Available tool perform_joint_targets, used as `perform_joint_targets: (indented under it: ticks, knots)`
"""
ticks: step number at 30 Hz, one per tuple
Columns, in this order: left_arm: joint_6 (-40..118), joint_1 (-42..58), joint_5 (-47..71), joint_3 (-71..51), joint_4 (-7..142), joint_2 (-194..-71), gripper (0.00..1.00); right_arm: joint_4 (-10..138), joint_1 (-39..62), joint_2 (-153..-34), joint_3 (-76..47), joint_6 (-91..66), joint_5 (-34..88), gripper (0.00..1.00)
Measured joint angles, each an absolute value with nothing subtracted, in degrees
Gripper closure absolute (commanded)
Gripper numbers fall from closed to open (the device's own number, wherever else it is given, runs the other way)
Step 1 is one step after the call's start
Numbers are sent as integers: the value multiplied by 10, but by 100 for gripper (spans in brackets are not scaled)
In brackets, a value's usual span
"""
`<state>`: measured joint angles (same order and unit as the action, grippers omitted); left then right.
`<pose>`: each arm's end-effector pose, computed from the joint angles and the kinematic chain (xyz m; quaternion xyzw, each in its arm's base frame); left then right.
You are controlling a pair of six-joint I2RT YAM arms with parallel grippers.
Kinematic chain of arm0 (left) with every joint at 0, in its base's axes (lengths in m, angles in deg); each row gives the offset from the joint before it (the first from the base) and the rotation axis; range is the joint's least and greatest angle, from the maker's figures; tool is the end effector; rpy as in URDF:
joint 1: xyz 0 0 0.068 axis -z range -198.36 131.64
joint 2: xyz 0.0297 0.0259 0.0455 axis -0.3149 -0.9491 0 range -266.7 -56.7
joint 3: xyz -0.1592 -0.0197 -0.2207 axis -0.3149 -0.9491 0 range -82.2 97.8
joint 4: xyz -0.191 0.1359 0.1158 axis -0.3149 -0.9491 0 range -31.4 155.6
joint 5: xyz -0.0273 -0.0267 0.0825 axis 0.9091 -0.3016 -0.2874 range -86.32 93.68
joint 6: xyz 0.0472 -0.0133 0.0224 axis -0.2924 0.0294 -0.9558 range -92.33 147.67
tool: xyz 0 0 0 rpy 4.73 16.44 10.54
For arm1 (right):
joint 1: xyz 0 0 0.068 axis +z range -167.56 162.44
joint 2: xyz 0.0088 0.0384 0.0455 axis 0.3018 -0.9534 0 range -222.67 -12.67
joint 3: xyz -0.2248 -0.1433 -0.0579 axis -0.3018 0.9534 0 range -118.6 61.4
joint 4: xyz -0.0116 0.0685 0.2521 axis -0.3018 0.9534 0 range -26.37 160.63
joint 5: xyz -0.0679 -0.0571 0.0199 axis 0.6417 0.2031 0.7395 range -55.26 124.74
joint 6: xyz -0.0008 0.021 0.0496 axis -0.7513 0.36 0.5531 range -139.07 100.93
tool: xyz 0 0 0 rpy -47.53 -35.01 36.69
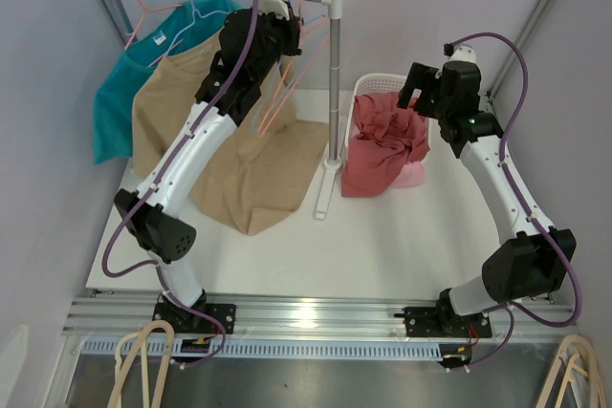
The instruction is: Remove the t-shirt from the hanger
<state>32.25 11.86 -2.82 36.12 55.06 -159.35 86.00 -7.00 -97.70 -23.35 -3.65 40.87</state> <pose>0.3532 -0.2011 0.5049 0.1087 0.6661 -0.1838 0.7146 0.3383 0.0592 0.3931 0.0647 0.8290 0.0811 0.5495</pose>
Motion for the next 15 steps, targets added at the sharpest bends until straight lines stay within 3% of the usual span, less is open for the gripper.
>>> perform_joint_targets:
  ticks: [2, 5, 15]
  knots:
    - [323, 119, -26, 364, 550, -1594, 74, 860, -70, -977, -234, -36, 407, 4]
    - [322, 119, -20, 364, 550, -1594, 62, 860, -71, -976, -234, -36, 407, 4]
    - [321, 119, -16, 364, 541, -1594, 60, 860, -72, -974, -231, -36, 407, 3]
